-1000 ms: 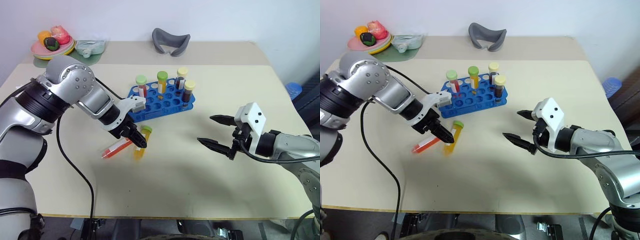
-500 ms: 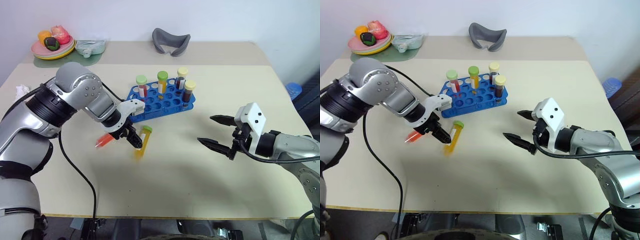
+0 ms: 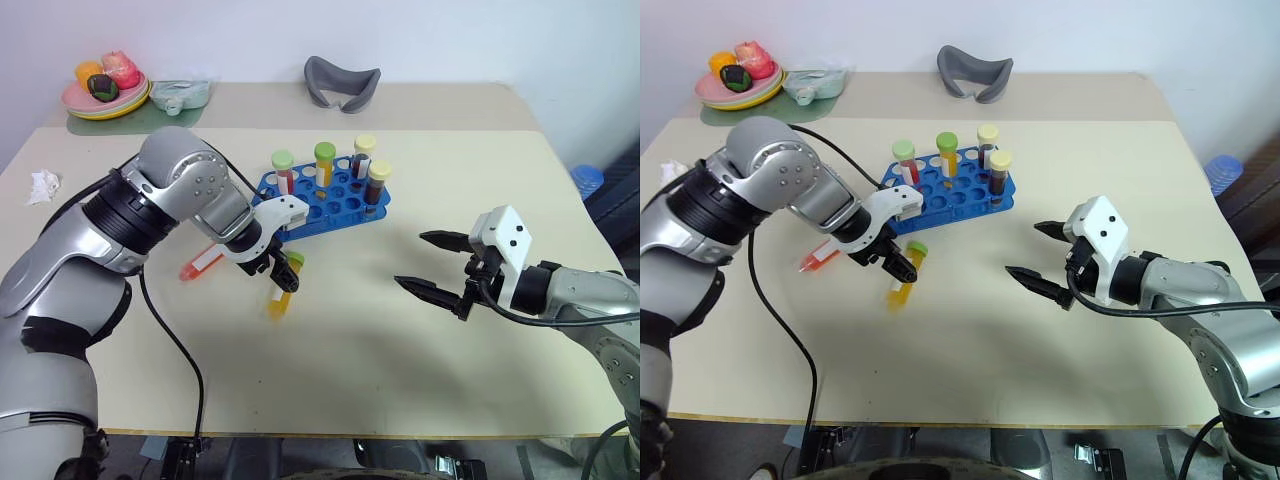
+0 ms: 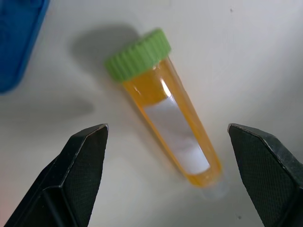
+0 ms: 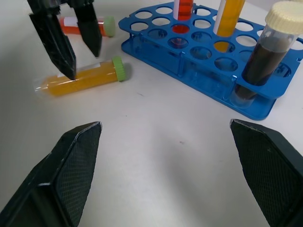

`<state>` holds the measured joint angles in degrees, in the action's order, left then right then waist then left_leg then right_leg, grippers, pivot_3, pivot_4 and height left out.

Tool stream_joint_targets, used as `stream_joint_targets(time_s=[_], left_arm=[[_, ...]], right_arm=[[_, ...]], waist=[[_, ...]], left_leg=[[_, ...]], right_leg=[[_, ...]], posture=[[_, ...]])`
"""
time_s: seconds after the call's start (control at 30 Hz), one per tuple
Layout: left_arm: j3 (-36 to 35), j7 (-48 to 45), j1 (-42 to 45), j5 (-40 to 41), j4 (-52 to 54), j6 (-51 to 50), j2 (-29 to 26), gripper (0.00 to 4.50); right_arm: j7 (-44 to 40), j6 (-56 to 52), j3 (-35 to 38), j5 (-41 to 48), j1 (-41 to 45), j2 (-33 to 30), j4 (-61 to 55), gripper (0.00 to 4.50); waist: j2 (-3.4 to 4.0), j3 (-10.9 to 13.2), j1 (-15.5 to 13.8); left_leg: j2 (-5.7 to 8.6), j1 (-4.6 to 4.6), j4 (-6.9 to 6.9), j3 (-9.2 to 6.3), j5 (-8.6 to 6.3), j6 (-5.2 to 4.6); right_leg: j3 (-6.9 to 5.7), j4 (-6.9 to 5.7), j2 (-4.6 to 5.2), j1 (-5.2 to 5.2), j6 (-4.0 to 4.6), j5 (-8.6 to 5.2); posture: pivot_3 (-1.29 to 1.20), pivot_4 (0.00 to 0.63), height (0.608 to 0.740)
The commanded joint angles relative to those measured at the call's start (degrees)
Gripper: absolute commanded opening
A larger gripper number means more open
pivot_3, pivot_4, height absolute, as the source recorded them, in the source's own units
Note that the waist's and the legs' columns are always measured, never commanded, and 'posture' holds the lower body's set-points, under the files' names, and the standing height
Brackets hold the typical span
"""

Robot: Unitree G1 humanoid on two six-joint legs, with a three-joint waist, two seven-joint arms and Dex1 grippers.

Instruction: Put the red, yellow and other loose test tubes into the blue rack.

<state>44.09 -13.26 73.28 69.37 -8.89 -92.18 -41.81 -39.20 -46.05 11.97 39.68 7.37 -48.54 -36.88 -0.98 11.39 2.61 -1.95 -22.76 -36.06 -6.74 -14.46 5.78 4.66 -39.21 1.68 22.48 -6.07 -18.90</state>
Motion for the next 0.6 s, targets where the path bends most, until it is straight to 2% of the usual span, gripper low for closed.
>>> stream_joint_targets(time_s=[0.03, 0.53, 0.6], left_arm=[[-1.30, 0.92, -0.63, -1.09, 1.71, -0.32, 0.17, 4.15], [-1.17, -1.90, -2.78, -10.14, 4.76, -0.32, 2.15, 4.15], [-1.34, -2.69, -2.95, -10.77, 5.05, -0.32, 2.12, 3.59]], right_arm=[[0.23, -0.31, 2.60, 1.17, -0.10, -0.90, -2.14, 4.43], [1.89, -1.72, 5.09, 2.52, -1.73, -1.10, -4.08, 4.43], [2.02, -1.67, 5.12, 2.62, -1.64, -1.11, -4.07, 4.50]], waist=[[0.00, 0.00, -0.03], [0.01, -0.01, -0.07], [0.01, -0.01, -0.07]], left_leg=[[0.00, 0.00, -0.01, 0.00, 0.00, 0.00], [0.01, -0.01, -0.03, 0.00, 0.00, 0.00], [0.01, -0.01, -0.04, 0.00, 0.00, 0.00]], right_leg=[[0.00, 0.00, 0.00, 0.00, 0.00, 0.00], [0.00, 0.00, 0.00, -0.01, 0.00, 0.00], [0.00, 0.00, 0.00, -0.02, 0.00, 0.00]], posture=[[0.00, 0.150, 0.740], [0.00, 0.150, 0.740], [0.00, 0.150, 0.740]])
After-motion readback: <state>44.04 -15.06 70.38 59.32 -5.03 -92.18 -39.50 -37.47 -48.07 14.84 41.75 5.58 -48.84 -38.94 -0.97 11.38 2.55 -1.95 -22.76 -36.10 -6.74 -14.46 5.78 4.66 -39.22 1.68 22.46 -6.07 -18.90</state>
